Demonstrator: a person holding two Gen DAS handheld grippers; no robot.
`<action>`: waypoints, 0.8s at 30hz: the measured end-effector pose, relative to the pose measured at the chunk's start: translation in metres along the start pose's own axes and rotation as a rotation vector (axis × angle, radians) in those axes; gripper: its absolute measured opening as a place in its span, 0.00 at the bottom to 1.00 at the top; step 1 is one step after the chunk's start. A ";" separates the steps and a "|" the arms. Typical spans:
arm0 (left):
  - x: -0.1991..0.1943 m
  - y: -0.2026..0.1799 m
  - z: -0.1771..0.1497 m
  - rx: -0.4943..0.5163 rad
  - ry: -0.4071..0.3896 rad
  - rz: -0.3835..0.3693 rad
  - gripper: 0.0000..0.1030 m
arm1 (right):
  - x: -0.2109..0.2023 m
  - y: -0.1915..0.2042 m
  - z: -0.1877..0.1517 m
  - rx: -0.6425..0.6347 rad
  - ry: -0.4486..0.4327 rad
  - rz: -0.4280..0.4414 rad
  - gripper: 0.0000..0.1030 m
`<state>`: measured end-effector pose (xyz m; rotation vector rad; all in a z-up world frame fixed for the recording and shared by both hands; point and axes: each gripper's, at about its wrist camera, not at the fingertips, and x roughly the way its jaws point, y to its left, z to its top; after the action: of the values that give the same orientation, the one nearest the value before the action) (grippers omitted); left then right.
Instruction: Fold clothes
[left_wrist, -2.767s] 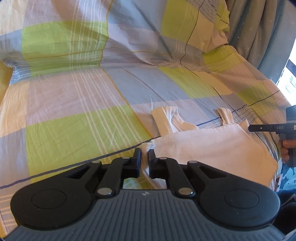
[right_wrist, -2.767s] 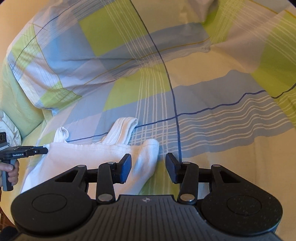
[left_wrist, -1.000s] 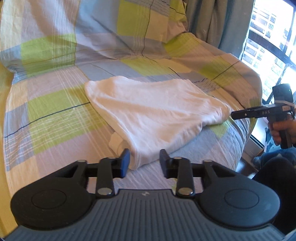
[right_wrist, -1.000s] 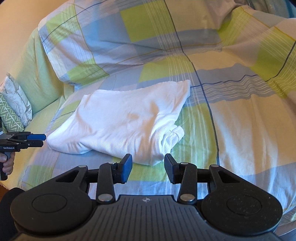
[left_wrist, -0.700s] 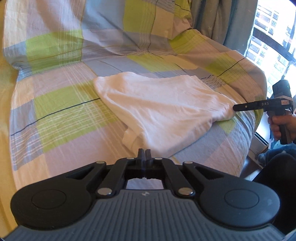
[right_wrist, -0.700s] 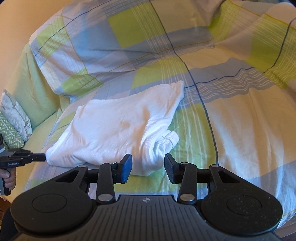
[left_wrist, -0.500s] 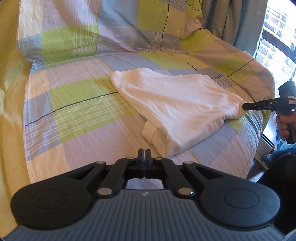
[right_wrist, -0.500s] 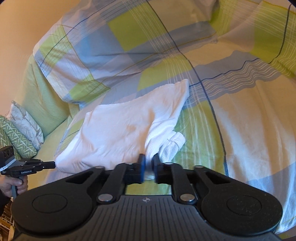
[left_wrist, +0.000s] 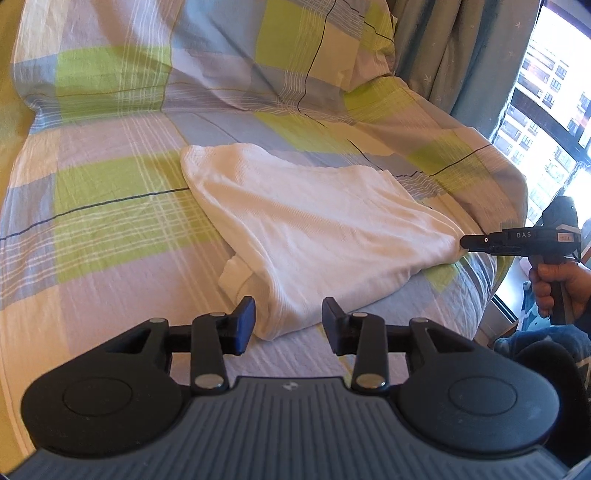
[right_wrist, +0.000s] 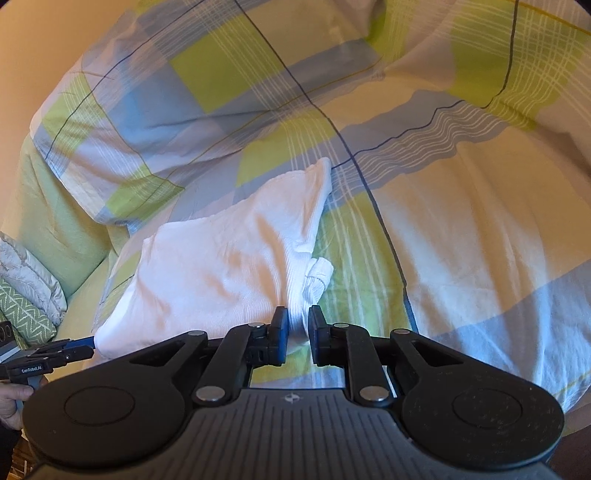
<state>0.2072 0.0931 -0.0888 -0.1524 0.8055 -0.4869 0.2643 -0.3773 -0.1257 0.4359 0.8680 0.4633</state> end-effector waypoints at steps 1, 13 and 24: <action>0.003 0.000 0.000 -0.010 -0.001 -0.007 0.18 | 0.000 0.000 0.000 0.003 -0.004 -0.002 0.28; -0.011 0.034 -0.010 -0.149 0.012 -0.003 0.03 | 0.007 -0.002 -0.001 -0.040 0.040 -0.076 0.05; -0.002 0.027 0.020 -0.140 -0.002 0.041 0.35 | -0.008 0.012 0.010 -0.052 -0.034 -0.108 0.33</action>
<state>0.2301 0.1170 -0.0826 -0.2649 0.8397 -0.3916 0.2658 -0.3731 -0.1085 0.3460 0.8404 0.3775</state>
